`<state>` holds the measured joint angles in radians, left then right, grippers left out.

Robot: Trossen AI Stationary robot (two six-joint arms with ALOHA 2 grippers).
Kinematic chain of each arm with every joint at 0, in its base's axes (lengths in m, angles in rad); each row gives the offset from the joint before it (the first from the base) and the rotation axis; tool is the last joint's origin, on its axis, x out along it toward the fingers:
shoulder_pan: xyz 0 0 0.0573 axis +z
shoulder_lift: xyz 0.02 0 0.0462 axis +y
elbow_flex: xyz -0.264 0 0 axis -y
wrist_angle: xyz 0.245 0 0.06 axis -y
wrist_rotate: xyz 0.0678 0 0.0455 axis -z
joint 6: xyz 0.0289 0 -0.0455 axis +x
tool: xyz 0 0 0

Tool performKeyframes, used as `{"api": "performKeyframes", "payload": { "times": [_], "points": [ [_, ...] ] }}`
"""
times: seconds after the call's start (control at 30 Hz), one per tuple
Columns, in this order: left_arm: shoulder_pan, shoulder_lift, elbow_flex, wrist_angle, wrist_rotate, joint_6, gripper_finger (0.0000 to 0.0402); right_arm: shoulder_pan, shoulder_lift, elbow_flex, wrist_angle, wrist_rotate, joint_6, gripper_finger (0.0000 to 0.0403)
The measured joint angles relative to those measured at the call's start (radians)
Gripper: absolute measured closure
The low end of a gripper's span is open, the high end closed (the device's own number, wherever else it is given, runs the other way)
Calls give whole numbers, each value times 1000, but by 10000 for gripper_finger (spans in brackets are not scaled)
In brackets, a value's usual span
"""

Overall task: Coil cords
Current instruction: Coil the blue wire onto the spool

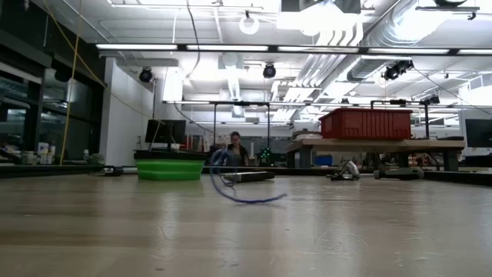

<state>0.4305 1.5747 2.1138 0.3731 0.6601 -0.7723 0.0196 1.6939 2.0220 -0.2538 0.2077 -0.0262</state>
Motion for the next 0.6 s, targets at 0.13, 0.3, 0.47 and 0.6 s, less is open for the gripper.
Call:
{"api": "performKeyframes", "payload": {
  "times": [0.13,0.3,0.47,0.6],
  "points": [
    [0,-3,0,6,-9,-1,401,-6,48,0,0,2,-1,172],
    [0,-2,0,3,-15,-1,401,-14,100,0,1,116,-74,172],
    [-1,-2,0,5,-15,-1,401,-19,109,0,0,157,-95,172],
    [-7,-2,0,4,-15,-1,400,-22,117,0,-1,166,-121,172]
  ]
}}
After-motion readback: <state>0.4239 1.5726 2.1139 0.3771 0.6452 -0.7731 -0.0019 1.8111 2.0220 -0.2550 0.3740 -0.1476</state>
